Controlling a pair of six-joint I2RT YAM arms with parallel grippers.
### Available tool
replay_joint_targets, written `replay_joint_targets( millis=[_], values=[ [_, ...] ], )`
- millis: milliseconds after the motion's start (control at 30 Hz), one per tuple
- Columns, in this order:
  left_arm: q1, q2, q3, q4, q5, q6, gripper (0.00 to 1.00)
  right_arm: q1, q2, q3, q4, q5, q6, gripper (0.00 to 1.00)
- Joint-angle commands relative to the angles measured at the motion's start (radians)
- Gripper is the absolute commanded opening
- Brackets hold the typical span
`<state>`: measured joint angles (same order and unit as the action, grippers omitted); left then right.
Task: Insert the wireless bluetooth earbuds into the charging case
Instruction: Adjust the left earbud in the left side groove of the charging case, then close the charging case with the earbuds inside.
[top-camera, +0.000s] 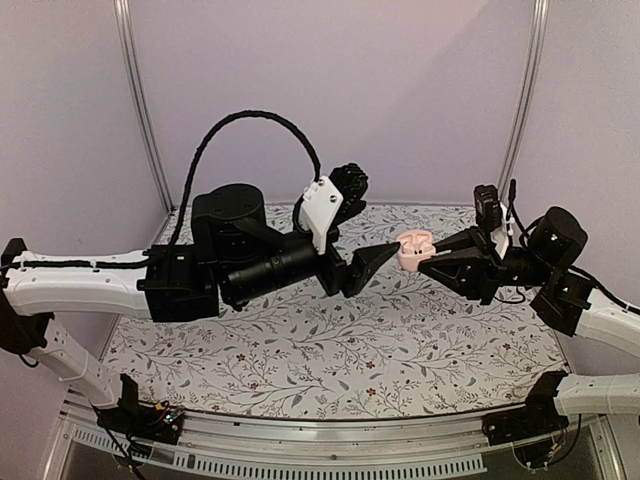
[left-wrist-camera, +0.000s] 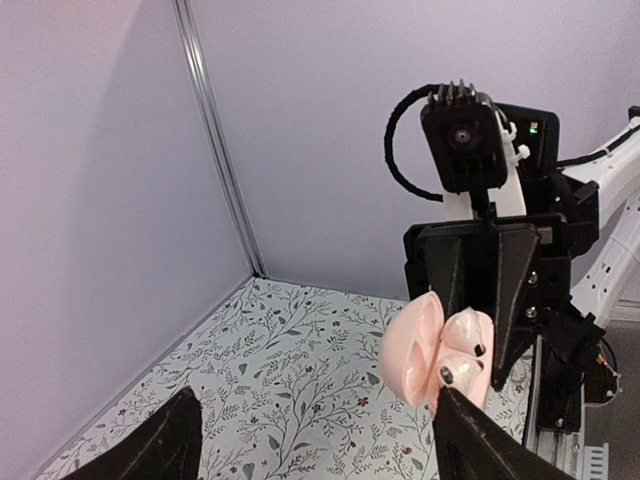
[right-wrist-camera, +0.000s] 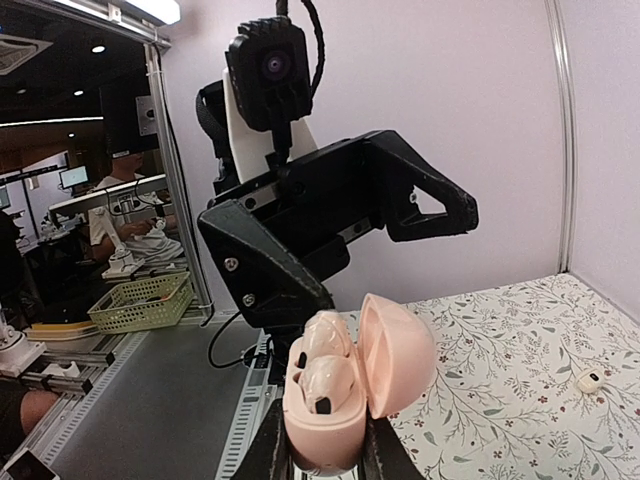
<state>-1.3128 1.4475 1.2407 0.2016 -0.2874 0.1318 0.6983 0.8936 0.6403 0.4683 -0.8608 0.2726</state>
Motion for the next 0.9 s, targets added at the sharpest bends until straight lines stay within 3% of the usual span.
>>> replay_joint_targets(
  millis=[0,300,500,600,867],
  values=[
    [0.025,-0.037,-0.028,-0.014,0.026,-0.030,0.80,-0.003,-0.014,-0.008,0.002,-0.008,-0.003,0.00],
    [0.042,-0.076,-0.055,-0.015,0.075,-0.031,0.80,-0.003,-0.005,-0.010,0.002,0.001,-0.008,0.00],
    [0.067,-0.134,-0.065,-0.124,0.433,0.065,0.84,-0.004,0.007,-0.007,0.000,-0.018,-0.020,0.00],
    [0.069,-0.123,-0.045,-0.187,0.415,0.087,0.91,-0.003,0.011,0.004,-0.005,-0.035,-0.025,0.00],
    [0.069,-0.032,0.039,-0.231,0.387,0.107,0.92,-0.003,0.034,0.016,-0.006,-0.059,-0.018,0.00]
  ],
)
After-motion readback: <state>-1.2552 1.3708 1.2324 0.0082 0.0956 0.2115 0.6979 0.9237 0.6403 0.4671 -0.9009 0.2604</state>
